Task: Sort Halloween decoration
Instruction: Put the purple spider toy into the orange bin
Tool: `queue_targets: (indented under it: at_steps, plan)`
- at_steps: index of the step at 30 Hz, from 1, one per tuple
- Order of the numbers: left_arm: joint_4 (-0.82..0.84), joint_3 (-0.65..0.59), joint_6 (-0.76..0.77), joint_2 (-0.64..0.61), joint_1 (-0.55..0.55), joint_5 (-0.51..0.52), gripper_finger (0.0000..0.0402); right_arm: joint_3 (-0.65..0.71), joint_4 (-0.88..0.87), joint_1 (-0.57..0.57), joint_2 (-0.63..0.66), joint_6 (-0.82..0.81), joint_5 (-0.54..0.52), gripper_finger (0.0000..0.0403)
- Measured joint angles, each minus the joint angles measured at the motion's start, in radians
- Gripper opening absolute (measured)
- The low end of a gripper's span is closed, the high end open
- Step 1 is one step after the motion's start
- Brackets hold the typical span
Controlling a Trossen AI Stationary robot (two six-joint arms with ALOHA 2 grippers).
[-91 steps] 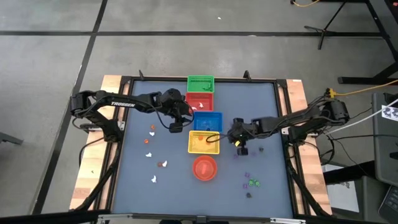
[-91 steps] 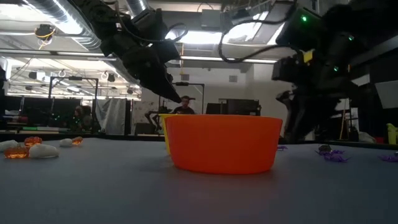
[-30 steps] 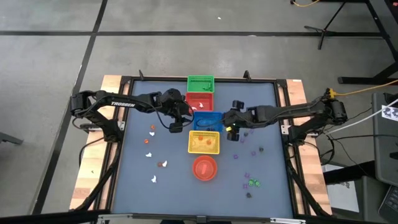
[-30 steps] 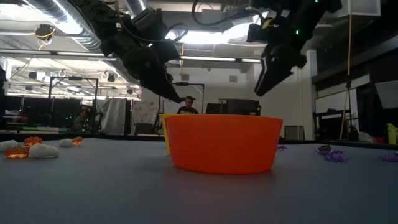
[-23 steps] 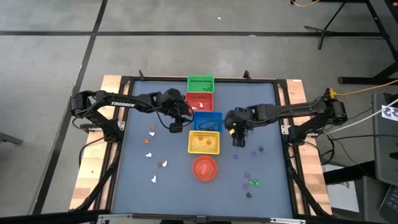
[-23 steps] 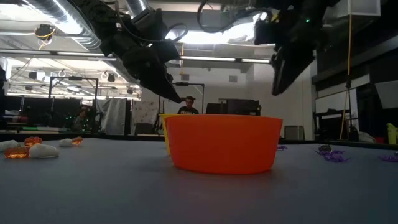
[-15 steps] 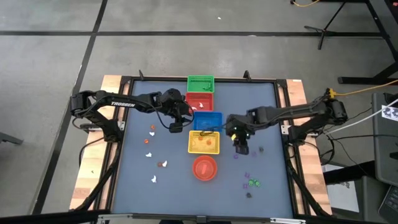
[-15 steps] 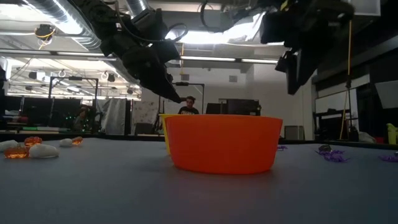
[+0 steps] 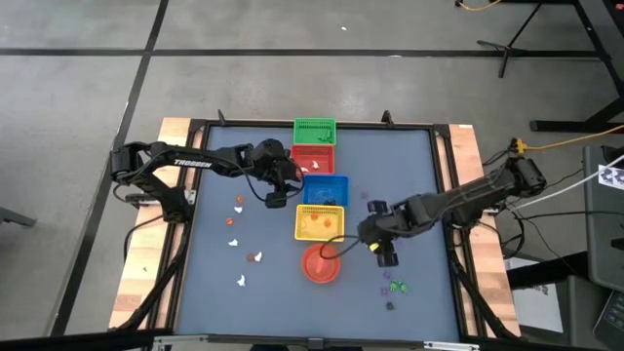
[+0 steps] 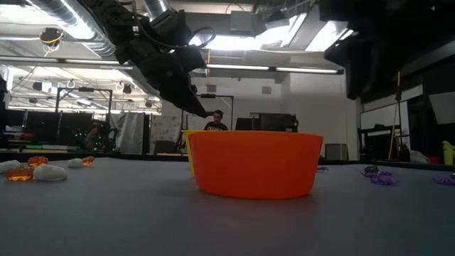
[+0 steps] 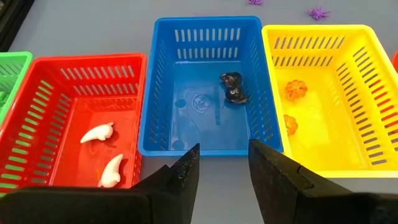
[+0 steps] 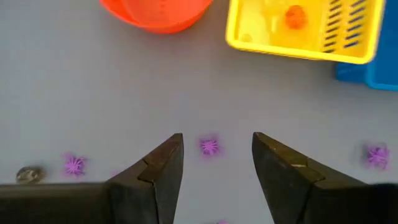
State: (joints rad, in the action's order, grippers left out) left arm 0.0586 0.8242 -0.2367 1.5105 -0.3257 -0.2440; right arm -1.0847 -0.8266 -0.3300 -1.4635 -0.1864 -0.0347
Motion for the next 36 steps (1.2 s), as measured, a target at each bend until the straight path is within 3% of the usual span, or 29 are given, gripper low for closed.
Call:
queue_targets:
  at_steps: [23,30,36]
  plan:
    - [-0.007,0.0,-0.002,0.0,0.085,0.0,0.0121,0.0,-0.013,-0.036,-0.277,0.014,-0.01,0.0188]
    - [-0.007,0.0,-0.002,0.0,0.085,0.0,0.0121,0.0,-0.01,-0.034,-0.303,0.04,-0.054,0.0188]
    - [-0.007,0.0,-0.003,0.0,0.085,0.0,0.0121,0.0,-0.007,-0.021,-0.303,0.061,-0.032,0.0188]
